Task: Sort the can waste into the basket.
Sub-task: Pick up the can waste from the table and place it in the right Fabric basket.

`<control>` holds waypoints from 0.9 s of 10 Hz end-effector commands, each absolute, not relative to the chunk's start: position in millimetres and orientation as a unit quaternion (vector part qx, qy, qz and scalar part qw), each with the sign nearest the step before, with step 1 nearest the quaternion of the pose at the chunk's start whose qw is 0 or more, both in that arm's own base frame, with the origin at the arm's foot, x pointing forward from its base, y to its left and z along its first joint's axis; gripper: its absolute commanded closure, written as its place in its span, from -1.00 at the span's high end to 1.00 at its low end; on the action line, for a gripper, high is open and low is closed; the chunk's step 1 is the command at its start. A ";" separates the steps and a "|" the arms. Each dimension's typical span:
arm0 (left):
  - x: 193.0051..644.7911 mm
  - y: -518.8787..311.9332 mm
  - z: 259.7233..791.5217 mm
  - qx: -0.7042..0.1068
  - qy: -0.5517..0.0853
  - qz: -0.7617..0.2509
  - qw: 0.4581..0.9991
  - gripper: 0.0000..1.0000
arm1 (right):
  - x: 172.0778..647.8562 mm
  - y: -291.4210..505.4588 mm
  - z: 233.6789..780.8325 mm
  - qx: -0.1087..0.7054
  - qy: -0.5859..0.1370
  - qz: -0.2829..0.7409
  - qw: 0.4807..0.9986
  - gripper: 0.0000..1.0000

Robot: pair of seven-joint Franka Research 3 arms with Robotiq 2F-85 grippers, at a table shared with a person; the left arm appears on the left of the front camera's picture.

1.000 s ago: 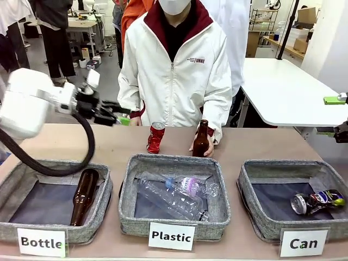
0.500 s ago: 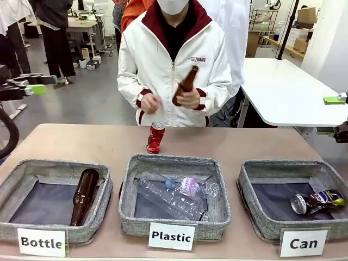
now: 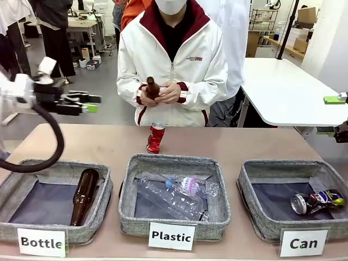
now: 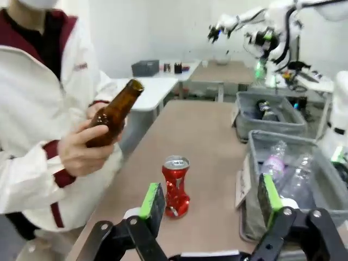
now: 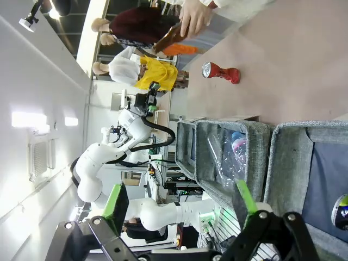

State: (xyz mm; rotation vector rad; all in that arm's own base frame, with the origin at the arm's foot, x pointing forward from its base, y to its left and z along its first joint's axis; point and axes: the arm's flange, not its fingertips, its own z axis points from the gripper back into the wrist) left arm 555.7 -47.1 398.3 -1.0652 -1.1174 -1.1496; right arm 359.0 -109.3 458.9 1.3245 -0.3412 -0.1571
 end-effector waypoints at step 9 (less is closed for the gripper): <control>433.0 334.1 465.8 -0.402 -0.620 -0.196 0.645 0.79 | 361.0 -108.1 460.2 0.617 -0.165 -0.071 0.766 1.00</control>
